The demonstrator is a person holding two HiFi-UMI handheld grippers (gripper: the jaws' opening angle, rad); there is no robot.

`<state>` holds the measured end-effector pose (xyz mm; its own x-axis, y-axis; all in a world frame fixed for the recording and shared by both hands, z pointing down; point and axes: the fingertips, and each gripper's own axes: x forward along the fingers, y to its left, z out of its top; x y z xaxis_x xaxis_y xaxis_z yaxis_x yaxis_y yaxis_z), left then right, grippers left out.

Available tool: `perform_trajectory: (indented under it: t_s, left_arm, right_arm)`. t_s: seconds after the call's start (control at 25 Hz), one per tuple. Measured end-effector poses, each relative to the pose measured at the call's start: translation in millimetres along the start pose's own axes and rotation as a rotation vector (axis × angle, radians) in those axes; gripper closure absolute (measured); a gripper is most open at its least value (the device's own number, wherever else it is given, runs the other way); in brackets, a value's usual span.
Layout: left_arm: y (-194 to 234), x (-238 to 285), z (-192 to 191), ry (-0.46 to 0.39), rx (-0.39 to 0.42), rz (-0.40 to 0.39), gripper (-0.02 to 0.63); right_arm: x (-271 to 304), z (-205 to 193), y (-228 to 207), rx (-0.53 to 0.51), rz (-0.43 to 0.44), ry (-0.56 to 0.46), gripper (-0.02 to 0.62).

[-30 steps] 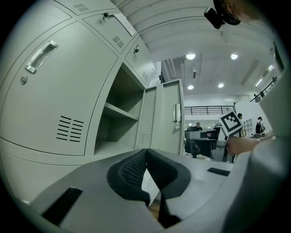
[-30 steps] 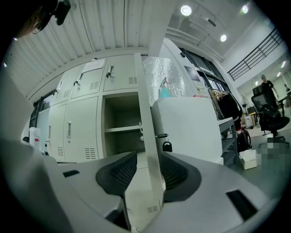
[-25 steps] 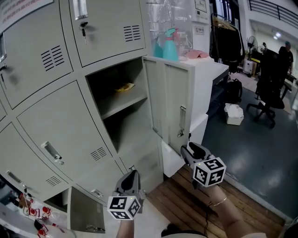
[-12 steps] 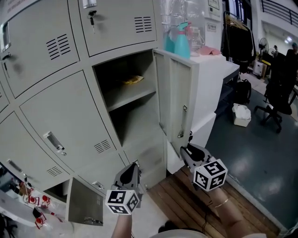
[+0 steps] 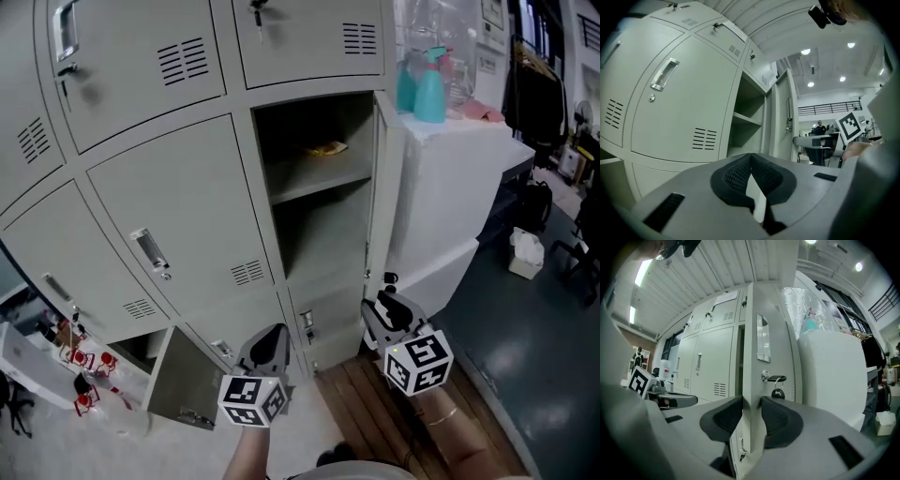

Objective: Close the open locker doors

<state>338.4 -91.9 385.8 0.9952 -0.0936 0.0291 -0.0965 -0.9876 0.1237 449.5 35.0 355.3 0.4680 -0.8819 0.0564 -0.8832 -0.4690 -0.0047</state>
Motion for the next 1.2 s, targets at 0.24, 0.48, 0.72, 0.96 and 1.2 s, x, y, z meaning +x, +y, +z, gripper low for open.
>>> perform_trajectory:
  t_s: [0.24, 0.48, 0.72, 0.96, 1.2]
  left_arm:
    - [25.5, -21.8, -1.1, 0.000, -0.004, 0.098, 0.586]
    - [44.7, -39.8, -2.5, 0.005, -0.006, 0.183, 0.586]
    - [65.6, -53.3, -7.7, 0.012, -0.021, 0.255, 0.586]
    - [80.0, -59.3, -11.5, 0.019, -0.035, 0.295, 0.586]
    - [92.1, -61.9, -14.0, 0.022, -0.043, 0.319, 0.586]
  right_arm:
    - [34.4, 0.7, 22.6, -0.006, 0.055, -0.001, 0.434]
    - [67.2, -0.2, 40.4, -0.032, 0.099, 0.005, 0.423]
    - [105.4, 1.2, 56.7, -0.063, 0.122, 0.009, 0.430]
    - [144.0, -2.6, 67.7, -0.090, 0.148, 0.051, 0.448]
    - [177.3, -11.5, 68.3, -0.112, 0.151, 0.090, 0.508]
